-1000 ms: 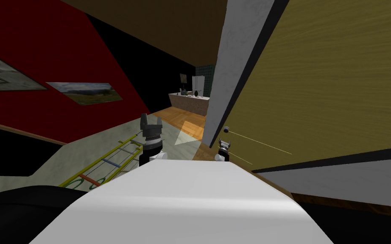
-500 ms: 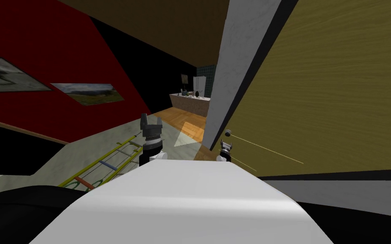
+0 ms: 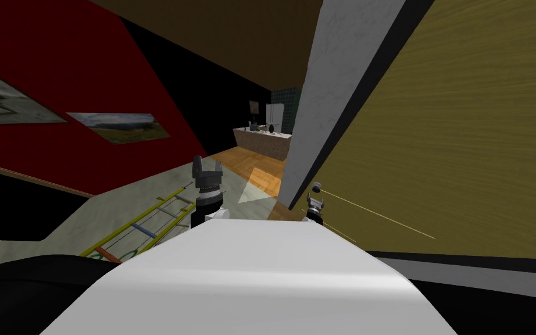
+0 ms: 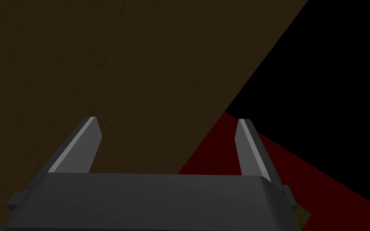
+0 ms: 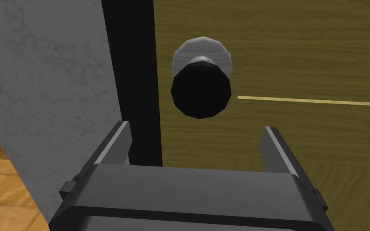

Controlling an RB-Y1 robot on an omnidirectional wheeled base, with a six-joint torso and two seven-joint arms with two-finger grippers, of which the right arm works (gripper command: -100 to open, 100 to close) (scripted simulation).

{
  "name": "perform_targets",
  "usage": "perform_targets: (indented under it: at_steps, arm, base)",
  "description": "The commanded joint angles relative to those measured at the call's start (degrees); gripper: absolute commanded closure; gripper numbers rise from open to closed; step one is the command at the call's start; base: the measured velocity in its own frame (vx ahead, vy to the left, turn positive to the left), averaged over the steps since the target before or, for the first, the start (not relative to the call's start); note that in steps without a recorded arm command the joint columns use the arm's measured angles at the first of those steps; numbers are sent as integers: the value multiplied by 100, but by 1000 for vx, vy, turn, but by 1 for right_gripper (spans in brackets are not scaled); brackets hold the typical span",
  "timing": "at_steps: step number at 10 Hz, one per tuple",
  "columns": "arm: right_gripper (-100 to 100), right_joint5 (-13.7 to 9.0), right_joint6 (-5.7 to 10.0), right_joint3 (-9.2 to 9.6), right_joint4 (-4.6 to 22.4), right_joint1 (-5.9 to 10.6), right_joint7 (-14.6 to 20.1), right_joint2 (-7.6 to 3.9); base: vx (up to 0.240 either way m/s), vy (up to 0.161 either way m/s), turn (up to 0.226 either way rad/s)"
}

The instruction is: Pull the door open

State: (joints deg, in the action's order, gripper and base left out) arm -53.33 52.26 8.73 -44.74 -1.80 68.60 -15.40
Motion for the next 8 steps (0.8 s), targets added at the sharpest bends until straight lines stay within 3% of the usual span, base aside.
perform_targets:
  at_steps: [1,6,8]
  arm:
    - [-100,-9,41,22,99,-17,164,-100]
    - [-100,-43,105,73,199,-206,602,-445]
    - [-100,-64,144,103,259,-319,865,-652]
  base:
    - [114,0,26]
    - [103,-4,27]
    - [145,-7,34]
